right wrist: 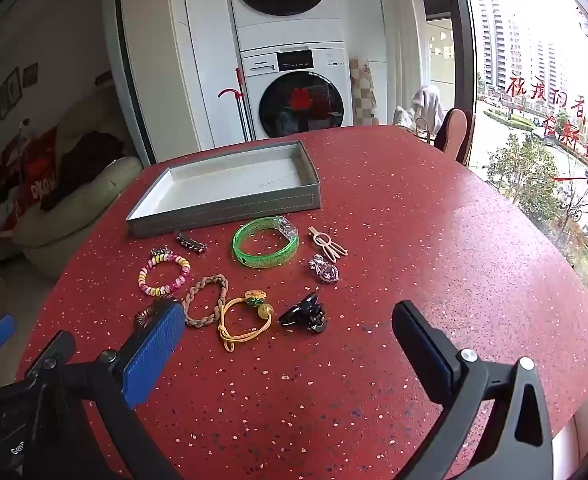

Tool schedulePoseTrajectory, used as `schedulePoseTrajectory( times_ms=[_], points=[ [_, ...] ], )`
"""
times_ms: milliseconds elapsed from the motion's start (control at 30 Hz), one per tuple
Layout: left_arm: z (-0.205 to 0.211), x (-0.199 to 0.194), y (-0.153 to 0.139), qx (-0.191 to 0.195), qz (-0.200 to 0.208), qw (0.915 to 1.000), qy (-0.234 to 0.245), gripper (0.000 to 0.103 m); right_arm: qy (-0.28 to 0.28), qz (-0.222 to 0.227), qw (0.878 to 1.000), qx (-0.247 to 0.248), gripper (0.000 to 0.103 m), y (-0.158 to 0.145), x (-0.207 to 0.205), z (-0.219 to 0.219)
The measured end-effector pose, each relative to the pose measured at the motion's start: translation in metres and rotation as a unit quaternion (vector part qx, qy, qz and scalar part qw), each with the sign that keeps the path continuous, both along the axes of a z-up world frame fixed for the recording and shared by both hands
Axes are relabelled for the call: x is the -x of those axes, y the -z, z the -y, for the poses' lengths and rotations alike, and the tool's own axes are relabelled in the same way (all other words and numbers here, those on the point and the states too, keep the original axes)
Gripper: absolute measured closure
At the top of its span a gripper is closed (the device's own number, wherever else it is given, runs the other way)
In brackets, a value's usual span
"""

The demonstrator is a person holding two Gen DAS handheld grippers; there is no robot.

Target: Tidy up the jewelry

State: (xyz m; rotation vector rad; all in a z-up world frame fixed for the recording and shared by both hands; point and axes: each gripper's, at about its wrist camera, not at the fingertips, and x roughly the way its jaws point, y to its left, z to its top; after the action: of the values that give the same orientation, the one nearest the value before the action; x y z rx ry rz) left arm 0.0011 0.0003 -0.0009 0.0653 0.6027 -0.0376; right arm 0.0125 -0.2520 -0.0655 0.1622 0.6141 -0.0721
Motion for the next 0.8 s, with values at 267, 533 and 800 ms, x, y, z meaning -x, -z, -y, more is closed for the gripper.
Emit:
schedulePoseTrajectory(
  times_ms=[267, 533, 800],
  points=[
    [0.0002, 0.0041, 0.0044, 0.004, 0.012, 0.9999, 0.000, 0.000, -0.001, 0.000, 1.000, 0.000, 0.000, -0.0005, -0.0009, -0.0008],
    [-0.0025, 0.0008, 0.0031, 0.005, 0.006, 1.0000, -0.001, 0.000, -0.007, 0.005, 1.000, 0.005, 0.000, -0.0039, 0.0002, -0.0032],
    [-0.0024, 0.0002, 0.0033, 0.004, 0.004, 1.0000, -0.003, 0.000, -0.009, 0.009, 1.000, 0.006, 0.000, -0.0064, 0.0006, -0.0050]
  ],
)
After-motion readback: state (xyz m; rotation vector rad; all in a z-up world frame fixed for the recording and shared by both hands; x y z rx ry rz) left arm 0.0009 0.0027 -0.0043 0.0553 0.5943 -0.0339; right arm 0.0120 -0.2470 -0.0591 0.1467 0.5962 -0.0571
